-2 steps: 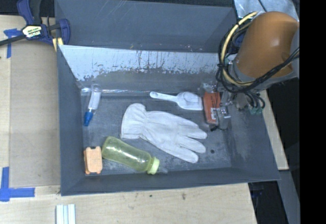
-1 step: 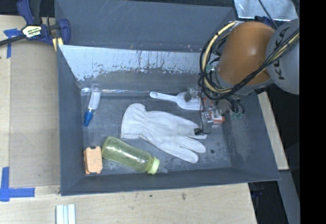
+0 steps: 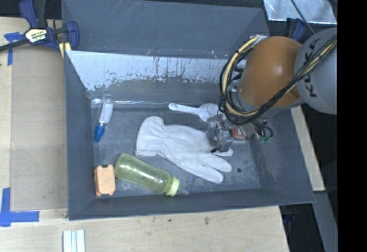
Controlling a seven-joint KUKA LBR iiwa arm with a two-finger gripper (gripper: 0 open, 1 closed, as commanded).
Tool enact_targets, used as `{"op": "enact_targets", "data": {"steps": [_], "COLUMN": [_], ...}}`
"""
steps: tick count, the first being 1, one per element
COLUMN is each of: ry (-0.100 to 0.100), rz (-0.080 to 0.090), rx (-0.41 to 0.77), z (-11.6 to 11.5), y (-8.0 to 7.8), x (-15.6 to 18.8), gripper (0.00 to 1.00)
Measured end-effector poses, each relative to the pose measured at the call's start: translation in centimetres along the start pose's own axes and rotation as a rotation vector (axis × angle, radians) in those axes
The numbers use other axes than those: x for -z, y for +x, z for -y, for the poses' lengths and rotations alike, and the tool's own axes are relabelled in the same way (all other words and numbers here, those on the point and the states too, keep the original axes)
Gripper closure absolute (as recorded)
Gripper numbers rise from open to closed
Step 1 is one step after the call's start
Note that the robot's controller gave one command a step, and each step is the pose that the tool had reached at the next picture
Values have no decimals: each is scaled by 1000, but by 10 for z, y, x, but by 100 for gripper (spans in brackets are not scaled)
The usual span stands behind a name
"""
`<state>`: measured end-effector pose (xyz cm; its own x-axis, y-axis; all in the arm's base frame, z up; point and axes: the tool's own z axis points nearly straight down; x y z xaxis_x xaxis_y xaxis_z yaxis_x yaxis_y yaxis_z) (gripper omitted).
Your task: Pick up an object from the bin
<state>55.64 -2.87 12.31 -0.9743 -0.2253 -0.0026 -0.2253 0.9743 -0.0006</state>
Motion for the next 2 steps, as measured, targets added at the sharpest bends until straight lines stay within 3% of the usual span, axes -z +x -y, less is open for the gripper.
{"op": "enact_targets", "data": {"steps": [1, 2], "ry": [0, 0], "rz": [0, 0], "rx": [1, 1], "z": [0, 0], "y": [0, 0], "x": [0, 0], "gripper": [0, 0]}}
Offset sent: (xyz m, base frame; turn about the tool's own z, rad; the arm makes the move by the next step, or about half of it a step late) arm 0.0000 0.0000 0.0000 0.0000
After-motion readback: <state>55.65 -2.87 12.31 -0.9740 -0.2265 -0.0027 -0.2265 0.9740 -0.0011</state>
